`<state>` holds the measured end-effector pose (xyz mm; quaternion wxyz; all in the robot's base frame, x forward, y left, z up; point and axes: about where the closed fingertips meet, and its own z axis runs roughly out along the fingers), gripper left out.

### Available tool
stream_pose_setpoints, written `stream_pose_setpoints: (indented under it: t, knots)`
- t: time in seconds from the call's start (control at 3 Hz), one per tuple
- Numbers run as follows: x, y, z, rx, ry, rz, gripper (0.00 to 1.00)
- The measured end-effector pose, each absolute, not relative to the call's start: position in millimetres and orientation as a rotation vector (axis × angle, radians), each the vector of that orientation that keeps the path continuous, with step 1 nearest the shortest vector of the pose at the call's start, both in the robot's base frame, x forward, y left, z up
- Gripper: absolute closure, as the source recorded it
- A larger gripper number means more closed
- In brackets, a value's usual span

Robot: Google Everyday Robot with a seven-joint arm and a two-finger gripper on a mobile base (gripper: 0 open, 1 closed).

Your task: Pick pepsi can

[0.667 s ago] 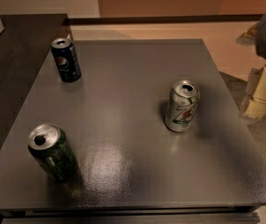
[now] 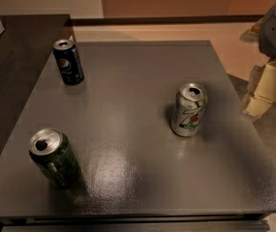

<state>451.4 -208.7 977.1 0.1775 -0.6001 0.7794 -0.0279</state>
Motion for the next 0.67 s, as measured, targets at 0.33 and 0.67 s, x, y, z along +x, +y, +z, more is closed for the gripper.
stream_pose_setpoints:
  t: [0.33, 0.67]
  knots:
    - [479, -200, 981, -1.654, 2.159, -0.008, 0.0]
    - [514, -181, 989, -1.633, 2.083, 0.096, 0.0]
